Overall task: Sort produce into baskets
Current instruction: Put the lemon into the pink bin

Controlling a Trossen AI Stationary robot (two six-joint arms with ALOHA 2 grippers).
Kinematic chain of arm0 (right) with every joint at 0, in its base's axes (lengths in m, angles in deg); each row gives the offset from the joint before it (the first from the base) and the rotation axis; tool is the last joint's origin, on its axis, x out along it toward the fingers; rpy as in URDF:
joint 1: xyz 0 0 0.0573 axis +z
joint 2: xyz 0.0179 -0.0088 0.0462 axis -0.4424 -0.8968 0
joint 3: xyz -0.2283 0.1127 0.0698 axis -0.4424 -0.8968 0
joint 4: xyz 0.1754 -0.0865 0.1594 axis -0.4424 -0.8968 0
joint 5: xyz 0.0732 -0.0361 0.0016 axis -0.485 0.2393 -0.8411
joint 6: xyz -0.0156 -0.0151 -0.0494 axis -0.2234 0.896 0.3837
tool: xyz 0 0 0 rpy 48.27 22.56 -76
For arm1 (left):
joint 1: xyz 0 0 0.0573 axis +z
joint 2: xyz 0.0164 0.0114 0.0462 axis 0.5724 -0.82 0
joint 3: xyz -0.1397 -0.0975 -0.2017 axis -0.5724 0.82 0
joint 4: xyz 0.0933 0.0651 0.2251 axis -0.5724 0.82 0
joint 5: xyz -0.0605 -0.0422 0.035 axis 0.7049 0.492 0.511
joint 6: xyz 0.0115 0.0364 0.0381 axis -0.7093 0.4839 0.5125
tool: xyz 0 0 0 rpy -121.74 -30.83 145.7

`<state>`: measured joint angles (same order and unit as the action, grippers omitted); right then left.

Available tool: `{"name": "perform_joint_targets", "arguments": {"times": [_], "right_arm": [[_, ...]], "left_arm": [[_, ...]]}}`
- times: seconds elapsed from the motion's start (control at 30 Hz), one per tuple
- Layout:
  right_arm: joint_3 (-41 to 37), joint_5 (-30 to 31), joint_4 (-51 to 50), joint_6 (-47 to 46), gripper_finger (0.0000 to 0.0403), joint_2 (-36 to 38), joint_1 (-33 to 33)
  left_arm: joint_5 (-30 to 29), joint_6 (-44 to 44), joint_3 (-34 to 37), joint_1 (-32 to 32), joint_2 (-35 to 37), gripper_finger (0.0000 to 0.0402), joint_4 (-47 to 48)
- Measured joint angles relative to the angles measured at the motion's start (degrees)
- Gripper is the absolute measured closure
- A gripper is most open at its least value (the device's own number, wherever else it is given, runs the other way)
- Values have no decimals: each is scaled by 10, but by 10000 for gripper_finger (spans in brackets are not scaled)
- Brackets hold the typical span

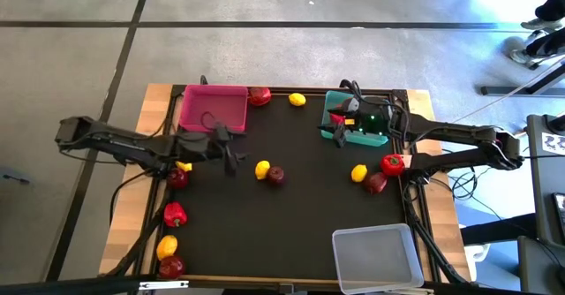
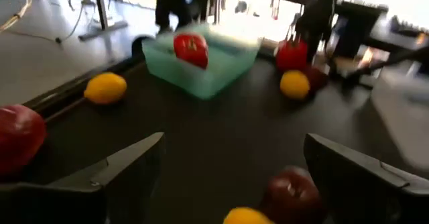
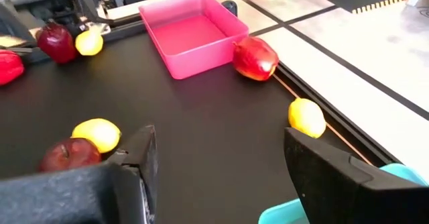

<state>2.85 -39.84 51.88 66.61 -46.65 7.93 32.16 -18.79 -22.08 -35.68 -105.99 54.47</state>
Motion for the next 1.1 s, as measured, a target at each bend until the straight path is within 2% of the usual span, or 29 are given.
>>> {"name": "perform_joint_targets", "arguments": {"times": [0.27,0.57,1.1], "right_arm": [[0,0,2,0,166,0,0],[0,0,2,-1,166,0,0],[-1,-1,1,-14,166,0,0]], "left_arm": [[3,8,-11,-1,-102,50,13],[56,-18,-12,0,-178,50,6],[90,-31,-12,-1,-313,50,-107]]}}
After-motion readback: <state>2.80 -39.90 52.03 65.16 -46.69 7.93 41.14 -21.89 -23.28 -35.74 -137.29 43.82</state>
